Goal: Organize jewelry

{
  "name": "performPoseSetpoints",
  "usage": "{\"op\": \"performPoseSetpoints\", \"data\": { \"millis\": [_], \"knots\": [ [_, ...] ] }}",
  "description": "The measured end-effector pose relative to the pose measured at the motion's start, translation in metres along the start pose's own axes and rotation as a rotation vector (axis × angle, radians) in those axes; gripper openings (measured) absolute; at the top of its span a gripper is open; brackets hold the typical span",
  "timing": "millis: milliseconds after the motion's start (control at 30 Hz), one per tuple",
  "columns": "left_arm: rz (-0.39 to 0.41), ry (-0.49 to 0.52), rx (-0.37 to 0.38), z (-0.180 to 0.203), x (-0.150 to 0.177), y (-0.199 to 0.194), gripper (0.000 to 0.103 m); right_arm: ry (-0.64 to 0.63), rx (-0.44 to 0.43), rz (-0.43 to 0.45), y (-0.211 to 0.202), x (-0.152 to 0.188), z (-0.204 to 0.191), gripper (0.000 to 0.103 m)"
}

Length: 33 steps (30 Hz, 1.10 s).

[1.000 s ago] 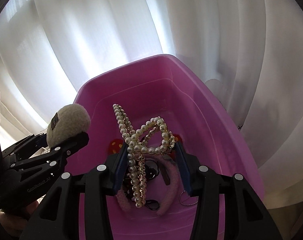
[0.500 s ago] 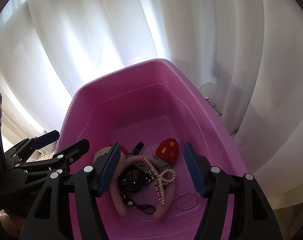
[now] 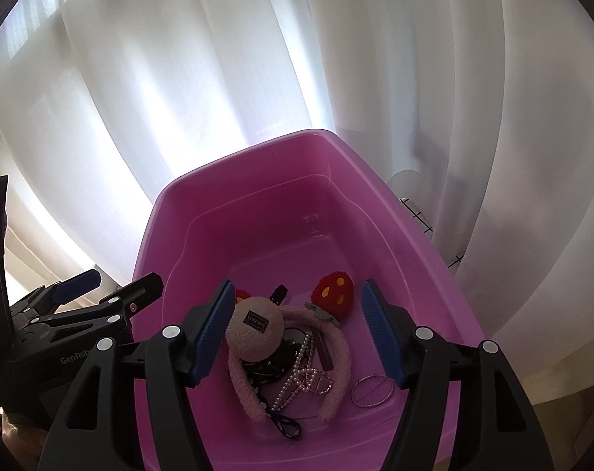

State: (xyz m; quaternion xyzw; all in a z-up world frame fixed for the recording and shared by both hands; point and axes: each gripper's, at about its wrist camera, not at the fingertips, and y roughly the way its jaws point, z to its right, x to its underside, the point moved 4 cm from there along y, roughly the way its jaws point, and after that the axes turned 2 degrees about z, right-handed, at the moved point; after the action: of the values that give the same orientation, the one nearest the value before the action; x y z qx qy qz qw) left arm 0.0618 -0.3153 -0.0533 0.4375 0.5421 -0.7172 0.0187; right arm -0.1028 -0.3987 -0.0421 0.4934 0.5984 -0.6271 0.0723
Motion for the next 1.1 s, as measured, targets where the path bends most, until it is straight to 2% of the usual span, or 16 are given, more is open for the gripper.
{"op": "performPoseSetpoints", "data": {
  "millis": [367, 767, 1100],
  "knots": [
    [-0.015, -0.032, -0.053, -0.019, 0.007, -0.014, 0.096, -0.012, 0.011, 0.008, -0.011, 0.004, -0.007, 0.064],
    [0.003, -0.043, -0.053, -0.026, 0.012, -0.027, 0.096, -0.026, 0.014, 0.015, -0.019, 0.01, -0.014, 0.064],
    [-0.013, -0.048, -0.062, -0.027, 0.017, -0.028, 0.096, -0.033, 0.011, 0.022, -0.027, 0.013, -0.02, 0.064]
  ]
}}
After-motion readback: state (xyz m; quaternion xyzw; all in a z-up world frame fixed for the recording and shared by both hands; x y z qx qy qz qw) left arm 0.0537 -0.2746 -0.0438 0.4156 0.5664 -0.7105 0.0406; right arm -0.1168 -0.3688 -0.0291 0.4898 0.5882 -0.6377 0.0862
